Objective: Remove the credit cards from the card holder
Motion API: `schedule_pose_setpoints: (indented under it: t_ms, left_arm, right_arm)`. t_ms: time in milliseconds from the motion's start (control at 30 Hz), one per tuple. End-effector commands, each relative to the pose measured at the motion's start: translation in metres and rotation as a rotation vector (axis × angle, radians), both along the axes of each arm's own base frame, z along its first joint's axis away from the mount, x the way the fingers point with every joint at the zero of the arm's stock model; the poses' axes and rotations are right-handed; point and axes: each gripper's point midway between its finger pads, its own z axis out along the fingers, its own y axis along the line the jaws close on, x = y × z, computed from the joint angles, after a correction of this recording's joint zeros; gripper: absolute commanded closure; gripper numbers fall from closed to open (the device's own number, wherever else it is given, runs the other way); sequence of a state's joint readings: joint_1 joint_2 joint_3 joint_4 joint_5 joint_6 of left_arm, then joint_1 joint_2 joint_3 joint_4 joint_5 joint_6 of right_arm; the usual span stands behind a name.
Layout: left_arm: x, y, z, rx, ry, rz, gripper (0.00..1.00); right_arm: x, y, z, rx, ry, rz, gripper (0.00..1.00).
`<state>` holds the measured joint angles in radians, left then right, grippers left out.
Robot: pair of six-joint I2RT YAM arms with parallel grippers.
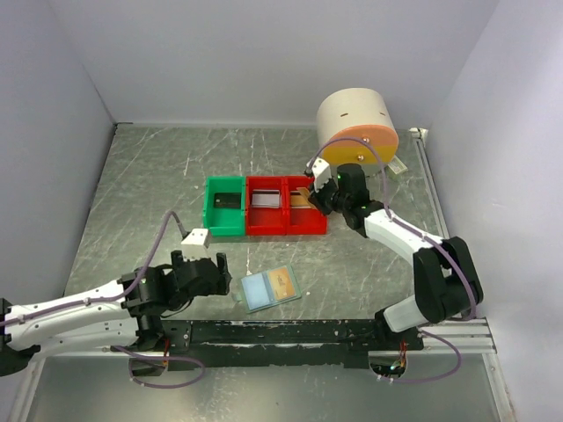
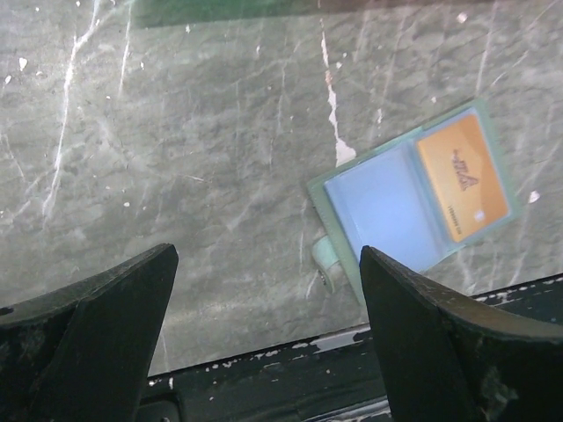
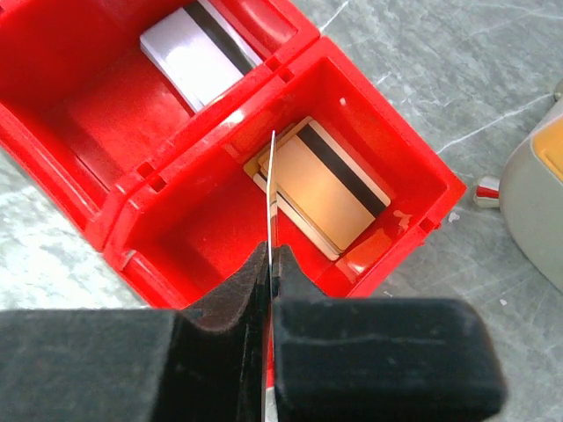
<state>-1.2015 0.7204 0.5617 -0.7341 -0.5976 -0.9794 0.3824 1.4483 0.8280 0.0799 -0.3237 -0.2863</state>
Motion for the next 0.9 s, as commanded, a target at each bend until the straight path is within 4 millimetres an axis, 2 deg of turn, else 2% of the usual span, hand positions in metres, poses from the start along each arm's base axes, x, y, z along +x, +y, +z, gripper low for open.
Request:
schedule_pose_setpoints:
  t_ms: [0,133,267,333,467,600,667,867]
  left_arm:
    - [0.001,-0.008,0.005,0.001,-0.004,-0.032,0.03]
    - [0.008,-0.018,0.009,-0.053,-0.012,-0.084,0.02]
    - [0.028,-0.025,-0.002,-0.069,0.048,-0.115,0.03]
    - [0.043,-0.027,-0.001,-0.051,0.062,-0.128,0.03]
    - [0.067,-0.012,0.000,0.000,0.107,-0.074,0.04]
    - [0.058,0.005,0.001,-0.035,0.166,0.017,0.05]
    - [0.050,0.003,0.006,-0.102,0.173,0.032,0.06]
    - [0.031,0.004,-0.002,-0.180,0.234,0.062,0.09]
  right_arm:
    - [0.011,0.004,-0.010,-0.116,-0.062,0.086,1.00]
    - [0.027,0.002,-0.025,-0.248,-0.105,0.112,1.00]
    - [0.044,0.000,-0.027,-0.312,-0.141,0.111,1.00]
    - [0.048,0.002,-0.025,-0.324,-0.165,0.124,1.00]
    - [0.054,0.005,-0.029,-0.332,-0.175,0.142,1.00]
    - [0.057,0.003,-0.036,-0.348,-0.166,0.134,1.00]
    - [0.055,0.001,-0.038,-0.357,-0.173,0.138,1.00]
    - [0.058,-0.004,-0.041,-0.406,-0.209,0.141,1.00]
